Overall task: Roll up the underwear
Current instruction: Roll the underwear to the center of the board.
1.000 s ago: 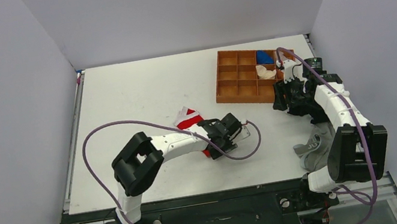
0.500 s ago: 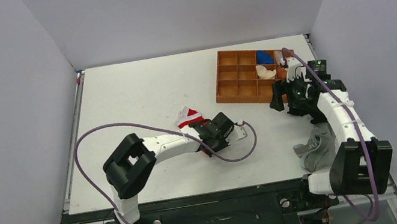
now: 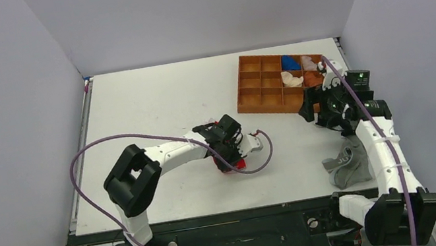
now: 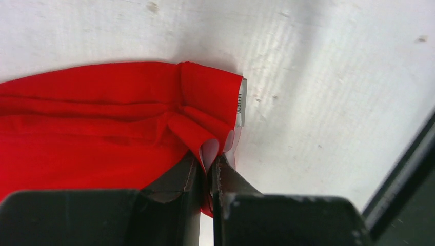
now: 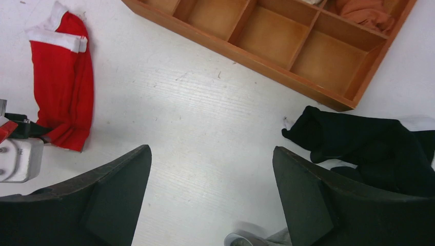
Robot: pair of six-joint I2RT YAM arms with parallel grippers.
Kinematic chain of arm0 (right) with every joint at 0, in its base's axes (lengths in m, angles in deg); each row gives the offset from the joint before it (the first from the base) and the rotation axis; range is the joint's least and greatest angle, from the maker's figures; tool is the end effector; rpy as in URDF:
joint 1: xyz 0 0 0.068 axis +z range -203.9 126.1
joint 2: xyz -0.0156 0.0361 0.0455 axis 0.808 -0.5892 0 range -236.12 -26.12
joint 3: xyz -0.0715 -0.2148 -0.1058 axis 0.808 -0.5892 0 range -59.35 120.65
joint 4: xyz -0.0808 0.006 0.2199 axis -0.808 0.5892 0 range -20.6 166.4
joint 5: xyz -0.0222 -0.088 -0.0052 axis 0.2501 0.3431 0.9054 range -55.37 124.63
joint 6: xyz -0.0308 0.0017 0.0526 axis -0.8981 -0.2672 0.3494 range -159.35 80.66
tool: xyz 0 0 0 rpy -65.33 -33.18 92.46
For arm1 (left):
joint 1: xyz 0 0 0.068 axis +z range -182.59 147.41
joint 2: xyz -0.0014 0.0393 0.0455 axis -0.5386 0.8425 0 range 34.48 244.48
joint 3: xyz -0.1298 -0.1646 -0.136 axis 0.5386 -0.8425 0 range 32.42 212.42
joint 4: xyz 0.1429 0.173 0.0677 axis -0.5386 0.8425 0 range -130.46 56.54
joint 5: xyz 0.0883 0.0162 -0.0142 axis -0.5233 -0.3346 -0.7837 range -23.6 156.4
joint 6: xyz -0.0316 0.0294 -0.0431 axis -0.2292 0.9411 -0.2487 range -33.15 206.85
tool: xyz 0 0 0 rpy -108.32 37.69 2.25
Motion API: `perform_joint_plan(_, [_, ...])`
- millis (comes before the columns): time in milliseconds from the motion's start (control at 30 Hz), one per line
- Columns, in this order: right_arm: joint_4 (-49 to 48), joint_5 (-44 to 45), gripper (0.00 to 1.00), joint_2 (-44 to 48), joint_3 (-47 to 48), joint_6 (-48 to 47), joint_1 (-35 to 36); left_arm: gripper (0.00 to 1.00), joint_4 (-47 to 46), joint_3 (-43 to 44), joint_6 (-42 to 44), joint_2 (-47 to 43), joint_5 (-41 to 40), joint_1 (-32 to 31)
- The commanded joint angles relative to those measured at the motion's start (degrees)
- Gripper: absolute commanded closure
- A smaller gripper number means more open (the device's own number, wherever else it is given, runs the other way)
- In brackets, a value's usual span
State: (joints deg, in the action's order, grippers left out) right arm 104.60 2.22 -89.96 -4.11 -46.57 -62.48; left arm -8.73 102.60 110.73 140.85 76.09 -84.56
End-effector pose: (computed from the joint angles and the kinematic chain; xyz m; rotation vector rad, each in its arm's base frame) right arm 0.2188 -0.0083 0.2783 -0.2496 2.2287 0.5101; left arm 0.2046 -0.2742 0.1547 1.7488 2.1696 -0.3611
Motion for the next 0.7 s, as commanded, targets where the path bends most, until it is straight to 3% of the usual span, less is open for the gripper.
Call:
perform_joint_plan(0, [-0.1,5.1,0.16,5.1,0.8,0.5,0.1,1.00,9.6,2.3,3.0,0.4,13.7,2.0])
perform_joint_plan(267, [2.9,5.7,0.16,9.2,1.2,1.0,-0.2,1.00,16.3,6.6,6.2,3.8,25.1,5.8])
perform_joint_plan(400, [4.2,0.1,0.16,9.4,0.2,-0.3,-0.3,1.00,22.5,10.9,9.0,7.1,31.5,8.2])
perform_joint_plan(667, [3.7,6.0,0.17,11.8,-3.2,-10.6,8.9,1.00,38.0,22.4,16.8,17.1,41.4,12.6])
